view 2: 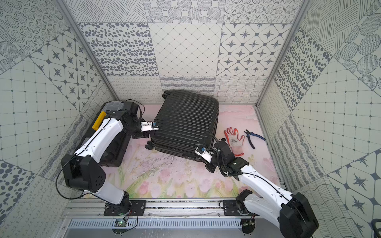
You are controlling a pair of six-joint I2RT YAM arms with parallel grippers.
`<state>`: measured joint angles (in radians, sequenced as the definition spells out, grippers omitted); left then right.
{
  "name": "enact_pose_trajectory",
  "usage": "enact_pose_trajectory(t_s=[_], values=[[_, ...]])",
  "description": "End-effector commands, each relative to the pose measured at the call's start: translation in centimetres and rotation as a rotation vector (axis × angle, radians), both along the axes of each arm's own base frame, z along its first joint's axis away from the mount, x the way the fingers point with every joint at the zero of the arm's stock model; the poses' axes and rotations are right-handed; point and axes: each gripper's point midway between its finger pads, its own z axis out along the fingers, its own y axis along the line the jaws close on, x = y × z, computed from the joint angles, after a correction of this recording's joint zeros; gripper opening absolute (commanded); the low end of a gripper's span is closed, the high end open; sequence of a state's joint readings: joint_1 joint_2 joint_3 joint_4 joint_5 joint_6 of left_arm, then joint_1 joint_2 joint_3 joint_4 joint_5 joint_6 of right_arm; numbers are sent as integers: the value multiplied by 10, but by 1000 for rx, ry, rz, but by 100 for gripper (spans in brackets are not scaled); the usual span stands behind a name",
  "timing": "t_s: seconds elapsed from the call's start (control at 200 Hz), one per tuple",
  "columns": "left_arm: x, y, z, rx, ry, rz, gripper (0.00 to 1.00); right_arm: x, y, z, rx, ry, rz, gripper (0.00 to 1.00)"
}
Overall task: Close the suitcase zippers
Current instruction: Zip the zipper on the suitcase.
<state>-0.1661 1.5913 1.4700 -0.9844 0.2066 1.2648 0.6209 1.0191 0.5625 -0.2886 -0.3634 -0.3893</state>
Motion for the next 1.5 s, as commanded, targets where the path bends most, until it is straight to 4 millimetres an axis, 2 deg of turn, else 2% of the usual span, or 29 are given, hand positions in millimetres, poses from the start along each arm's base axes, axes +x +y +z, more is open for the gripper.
enact_pose_trajectory(t_s=[0.0,0.19,0.31,0.445,0.63,0.71,0.815,0.936,1.036,1.151,1.271,1.496], values=[[-5,-43,13,-328,157,371,2,-18,40,30,131,-14,141,2],[-21,-71,16,-383,190,346,2,-15,62,33,151,-16,144,2],[-36,-89,16,-409,225,312,2,-13,73,44,202,-18,156,2],[-51,-93,10,-412,269,299,0,-17,81,59,281,7,174,3],[-73,-105,19,-479,339,262,1,-13,82,59,303,31,131,3],[-81,-98,13,-423,350,257,4,-11,80,60,298,32,115,3],[-89,-85,10,-345,340,244,11,-9,70,47,225,20,88,3],[-105,-86,19,-345,377,179,21,-11,58,36,151,20,67,3],[-111,-74,11,-261,361,139,32,-15,51,30,125,29,55,3],[-103,-57,1,-155,288,105,46,-19,45,18,83,47,59,3],[-96,-53,2,-105,240,42,56,-20,40,11,43,48,60,3],[-88,-43,0,-78,166,-7,61,-19,35,9,44,51,45,3]])
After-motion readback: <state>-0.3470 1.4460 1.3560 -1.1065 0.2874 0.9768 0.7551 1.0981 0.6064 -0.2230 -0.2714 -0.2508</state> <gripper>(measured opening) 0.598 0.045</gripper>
